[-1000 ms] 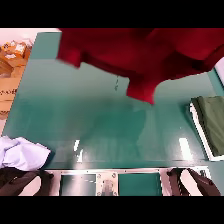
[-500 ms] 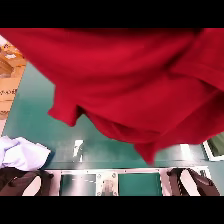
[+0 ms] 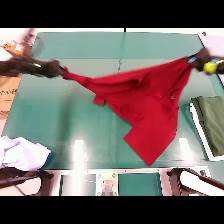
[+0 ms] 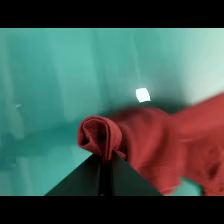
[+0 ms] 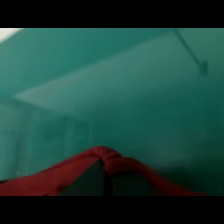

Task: Fold the shirts.

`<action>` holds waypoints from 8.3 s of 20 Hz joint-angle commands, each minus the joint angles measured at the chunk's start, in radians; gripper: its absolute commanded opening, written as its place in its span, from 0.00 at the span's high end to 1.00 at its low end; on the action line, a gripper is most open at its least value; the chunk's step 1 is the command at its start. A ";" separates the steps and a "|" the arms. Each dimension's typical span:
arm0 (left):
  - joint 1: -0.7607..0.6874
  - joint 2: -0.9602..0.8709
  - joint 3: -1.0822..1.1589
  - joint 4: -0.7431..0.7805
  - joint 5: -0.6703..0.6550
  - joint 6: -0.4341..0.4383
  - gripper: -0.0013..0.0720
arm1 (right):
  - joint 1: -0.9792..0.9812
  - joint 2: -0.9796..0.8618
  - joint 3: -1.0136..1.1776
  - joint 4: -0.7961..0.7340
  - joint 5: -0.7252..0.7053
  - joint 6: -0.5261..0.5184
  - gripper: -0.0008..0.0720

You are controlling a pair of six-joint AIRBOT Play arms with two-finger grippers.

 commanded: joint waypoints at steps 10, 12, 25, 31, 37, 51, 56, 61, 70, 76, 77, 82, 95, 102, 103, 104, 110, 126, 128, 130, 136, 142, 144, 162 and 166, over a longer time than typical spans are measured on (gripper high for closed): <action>0.045 -0.287 0.221 -0.094 0.041 0.045 0.06 | -0.228 -0.331 0.151 0.002 0.233 0.001 0.84; 0.093 -0.285 0.234 -0.096 -0.065 0.046 0.06 | -0.312 -0.295 0.094 -0.002 0.303 0.001 0.96; -0.154 -0.293 0.226 -0.008 -0.125 0.072 0.06 | -0.399 0.034 -0.642 -0.340 0.226 0.238 0.43; -0.206 -0.330 0.124 -0.024 -0.069 0.047 0.06 | -0.296 -0.048 -0.649 -0.166 0.142 0.097 0.95; -0.378 -0.400 0.051 -0.096 0.229 0.047 0.06 | -0.289 -0.052 -0.607 -0.158 0.132 0.044 0.96; -0.389 -0.415 0.061 -0.107 0.346 0.001 0.95 | -0.289 -0.052 -0.601 -0.124 0.100 0.018 0.96; -0.286 -0.163 0.061 0.364 0.014 -0.146 0.95 | -0.290 -0.010 -0.441 -0.071 0.275 0.019 0.96; -0.170 0.258 0.077 0.464 -0.092 -0.148 0.95 | -0.289 0.240 -0.198 0.147 0.373 0.019 0.96; -0.171 0.682 0.660 0.684 -0.137 -0.195 0.95 | -0.290 0.592 0.433 0.148 0.124 0.136 0.96; -0.171 0.669 0.717 0.760 -0.203 -0.199 0.95 | -0.290 0.561 0.491 0.114 0.109 0.143 0.96; -0.171 0.646 0.687 0.760 -0.220 -0.198 0.95 | -0.290 0.542 0.473 0.114 0.115 0.143 0.96; -0.171 0.435 0.496 0.707 -0.216 -0.195 0.95 | -0.222 0.401 0.257 0.114 0.118 0.094 0.96; -0.171 -0.412 0.368 0.459 0.102 -0.114 0.95 | -0.081 -0.497 0.147 0.135 -0.098 -0.061 0.96; -0.171 -0.447 0.365 0.465 -0.070 -0.188 0.95 | -0.155 -0.545 0.170 0.068 0.027 -0.098 0.96; -0.171 -0.449 0.363 0.448 -0.108 -0.196 0.95 | -0.167 -0.543 0.170 0.044 0.050 -0.098 0.97; -0.171 -0.450 0.354 0.427 -0.124 -0.214 0.95 | -0.174 -0.543 0.169 0.020 0.068 -0.098 0.97; -0.171 -0.451 0.343 0.372 -0.207 -0.288 0.94 | -0.173 -0.543 0.167 -0.021 0.083 -0.097 0.96; -0.053 -0.248 0.306 0.339 -0.586 -0.290 0.95 | -0.402 -0.311 0.087 -0.236 0.417 0.082 0.97; -0.067 -0.160 0.187 0.337 -0.550 -0.286 0.95 | -0.422 -0.186 -0.028 -0.328 0.390 0.164 0.97; -0.090 -0.029 0.002 0.344 -0.473 -0.264 0.95 | -0.440 -0.067 -0.132 -0.437 0.389 0.243 0.97; -0.185 0.362 -0.560 0.292 -0.150 -0.415 0.00 | -0.450 0.174 -0.450 -0.555 0.431 0.346 0.31; -0.378 0.404 -0.871 0.019 0.290 -0.534 0.06 | -0.450 0.174 -0.668 -0.434 0.332 0.324 0.31; -0.463 0.402 -0.907 -0.008 0.422 -0.564 0.06 | -0.450 0.174 -0.687 -0.431 0.302 0.315 0.31; -0.295 0.328 -0.914 0.094 0.598 -0.494 0.95 | -0.319 0.174 -0.689 -0.390 0.374 0.314 0.31; -0.291 0.328 -0.912 0.101 0.598 -0.476 0.94 | -0.319 0.174 -0.709 -0.420 0.401 0.320 0.31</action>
